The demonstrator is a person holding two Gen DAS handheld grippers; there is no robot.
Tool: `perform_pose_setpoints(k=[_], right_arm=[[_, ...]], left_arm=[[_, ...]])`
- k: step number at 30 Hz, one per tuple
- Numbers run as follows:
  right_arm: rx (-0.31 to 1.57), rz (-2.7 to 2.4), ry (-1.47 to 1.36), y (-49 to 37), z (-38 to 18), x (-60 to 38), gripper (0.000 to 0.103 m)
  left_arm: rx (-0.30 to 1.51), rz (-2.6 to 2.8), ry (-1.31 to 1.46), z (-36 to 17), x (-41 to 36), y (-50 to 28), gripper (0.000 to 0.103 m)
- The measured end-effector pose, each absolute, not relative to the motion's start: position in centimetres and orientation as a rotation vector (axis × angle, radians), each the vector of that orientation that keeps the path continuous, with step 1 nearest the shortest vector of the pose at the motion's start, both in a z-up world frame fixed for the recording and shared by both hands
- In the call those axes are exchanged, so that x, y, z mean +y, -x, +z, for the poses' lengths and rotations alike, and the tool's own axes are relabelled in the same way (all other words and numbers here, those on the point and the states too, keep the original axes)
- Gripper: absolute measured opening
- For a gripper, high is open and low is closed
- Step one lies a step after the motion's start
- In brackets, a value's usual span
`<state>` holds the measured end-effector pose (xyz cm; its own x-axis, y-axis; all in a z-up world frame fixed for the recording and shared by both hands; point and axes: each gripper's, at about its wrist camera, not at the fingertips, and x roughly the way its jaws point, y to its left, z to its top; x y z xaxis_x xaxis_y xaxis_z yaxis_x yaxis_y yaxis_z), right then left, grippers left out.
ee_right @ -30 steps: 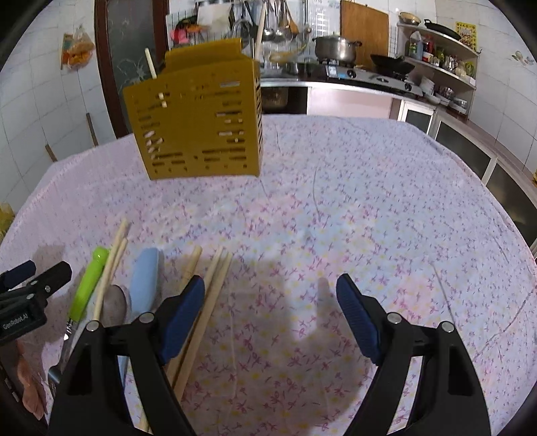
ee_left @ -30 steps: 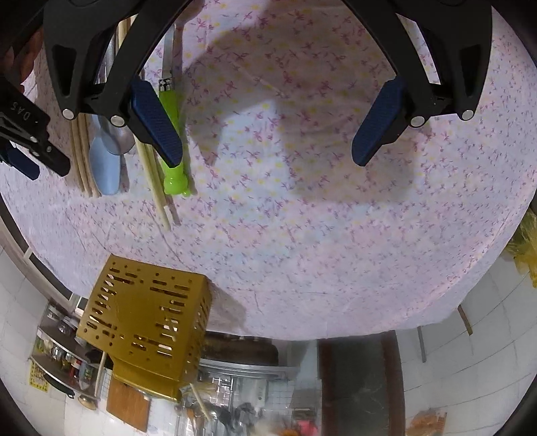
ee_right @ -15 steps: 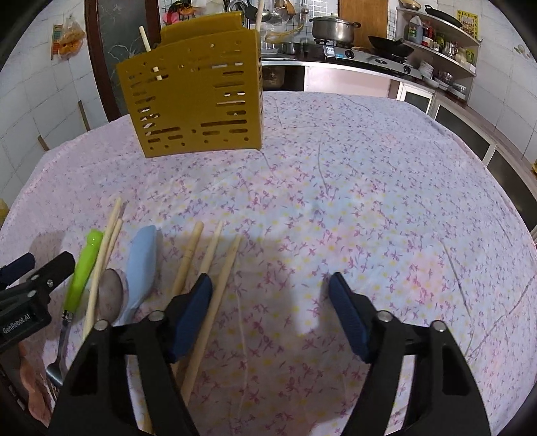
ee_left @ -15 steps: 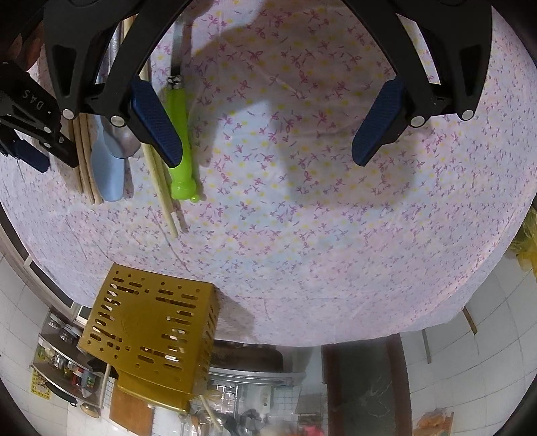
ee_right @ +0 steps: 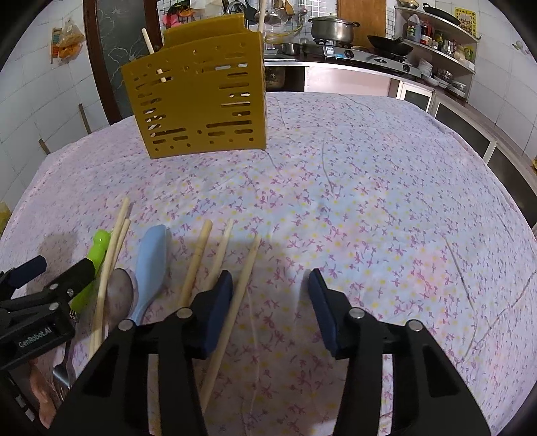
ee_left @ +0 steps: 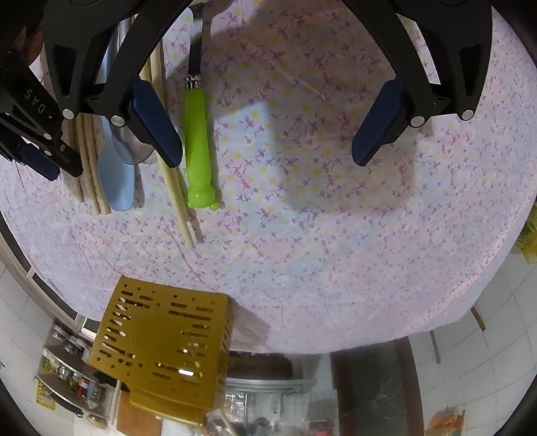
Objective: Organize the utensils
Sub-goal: 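Grasp the green bear-handled fork with the left tool while the right tool grasps a chopstick, then lift the fork and chopstick and carry both over the yellow holder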
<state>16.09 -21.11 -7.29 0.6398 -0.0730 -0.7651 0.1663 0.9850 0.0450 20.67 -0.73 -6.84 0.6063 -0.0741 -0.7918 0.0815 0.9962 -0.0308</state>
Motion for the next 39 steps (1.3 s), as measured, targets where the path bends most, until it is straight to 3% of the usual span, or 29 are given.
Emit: perform_pose_setpoints(k=[7,10,19,26,29,39], right_arm=[[0.862,-0.135,-0.116,-15.9,-7.3,-21.2,0.042],[0.862,-0.134,-0.115,-16.0,-7.3,-21.2,0.042],[0.872,-0.139,-0.119,-16.7,-7.2,-21.1,0.037],[0.874,-0.119,-0.133,-17.2,-7.1,-21.0,0.013],[0.872,-0.115,-0.134,-17.2,-7.2,-20.9,0.01],[0.855,-0.104,-0.144,-16.9,-7.0,-21.1,0.006]], left_arm=[[0.941,-0.08,-0.022,-7.2,-1.4,-21.4,0.097],[0.946,-0.086,-0.031,-7.2,-2.0,-21.7,0.091],[0.954,-0.11,-0.042,-6.7,-3.2,-21.6,0.057],[0.962,-0.125,-0.042,-6.5,-3.4,-21.9,0.03],[0.968,-0.132,-0.032,-6.4,-3.3,-22.1,0.018],[0.949,-0.13,-0.022,-6.1,-3.4,-21.4,0.016]])
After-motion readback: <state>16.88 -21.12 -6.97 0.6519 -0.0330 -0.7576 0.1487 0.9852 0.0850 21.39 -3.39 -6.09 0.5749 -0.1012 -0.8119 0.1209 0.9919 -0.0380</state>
